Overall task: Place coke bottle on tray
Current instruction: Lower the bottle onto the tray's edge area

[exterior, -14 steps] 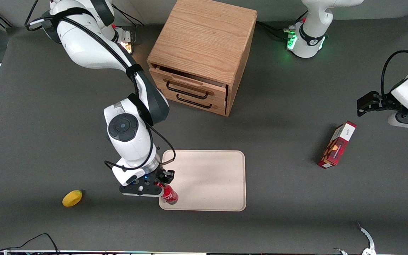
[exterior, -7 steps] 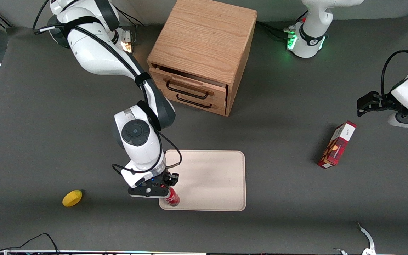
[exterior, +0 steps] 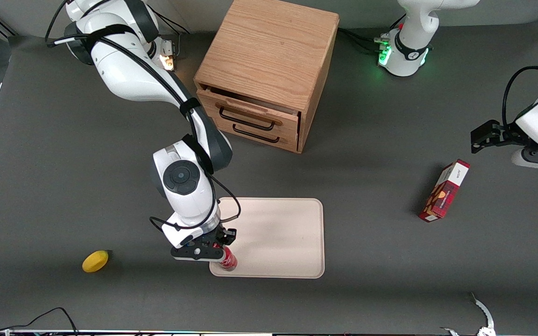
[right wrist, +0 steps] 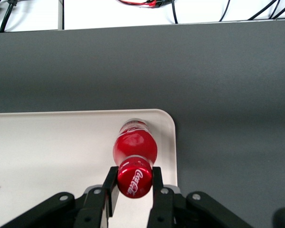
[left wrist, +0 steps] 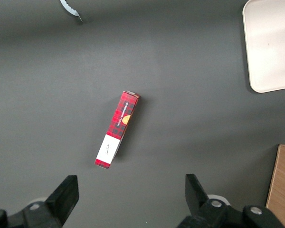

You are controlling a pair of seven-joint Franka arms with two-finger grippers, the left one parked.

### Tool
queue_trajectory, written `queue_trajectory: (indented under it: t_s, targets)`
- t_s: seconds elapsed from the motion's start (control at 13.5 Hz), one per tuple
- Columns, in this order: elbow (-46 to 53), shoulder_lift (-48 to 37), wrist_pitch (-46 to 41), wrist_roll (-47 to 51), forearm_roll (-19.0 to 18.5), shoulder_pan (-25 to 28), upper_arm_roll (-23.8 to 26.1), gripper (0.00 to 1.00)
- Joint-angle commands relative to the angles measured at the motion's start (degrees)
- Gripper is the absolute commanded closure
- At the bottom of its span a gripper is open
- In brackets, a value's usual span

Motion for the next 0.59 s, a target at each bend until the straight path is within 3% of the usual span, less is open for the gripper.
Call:
queue_trajectory:
  t_s: [0.0,0.3,0.37,0.52]
  targets:
    - [1.84,0.74,-0.61,1.8,-0.51,1.43,-0.75,0.78]
    - [1.75,0.66,-2.28,1.62,-0.5,1.35,-0.66,0.78]
    - [1.75,0.74,-2.28,1.62,-0.5,1.34,-0.57,0.69]
    - [1.67,0.74,-2.2,1.62,-0.5,1.34,-0.57,0.39]
